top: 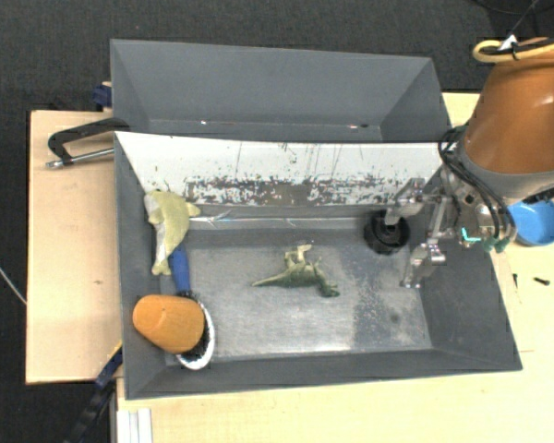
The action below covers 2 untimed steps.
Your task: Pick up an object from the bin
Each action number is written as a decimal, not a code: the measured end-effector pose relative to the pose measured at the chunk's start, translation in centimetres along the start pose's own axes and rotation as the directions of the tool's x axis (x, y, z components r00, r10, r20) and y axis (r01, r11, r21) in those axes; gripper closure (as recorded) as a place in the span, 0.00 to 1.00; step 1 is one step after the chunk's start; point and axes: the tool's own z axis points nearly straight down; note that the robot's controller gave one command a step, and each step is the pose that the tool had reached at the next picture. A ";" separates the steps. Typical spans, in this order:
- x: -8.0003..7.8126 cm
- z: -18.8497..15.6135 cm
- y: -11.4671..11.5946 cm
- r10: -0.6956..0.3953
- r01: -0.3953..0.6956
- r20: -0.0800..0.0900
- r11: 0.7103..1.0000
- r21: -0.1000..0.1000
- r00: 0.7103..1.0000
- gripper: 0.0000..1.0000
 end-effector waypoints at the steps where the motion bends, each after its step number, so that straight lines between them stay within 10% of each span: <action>1: -7.5 12.5 5.4 -0.201 0.201 0.005 0.980 0.000 0.979 0.00; 2: -2.6 17.3 10.9 -0.165 0.165 0.015 0.986 0.002 0.986 0.00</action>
Offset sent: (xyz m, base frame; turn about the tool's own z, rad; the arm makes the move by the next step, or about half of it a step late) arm 0.0742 0.0512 -0.1220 -0.2008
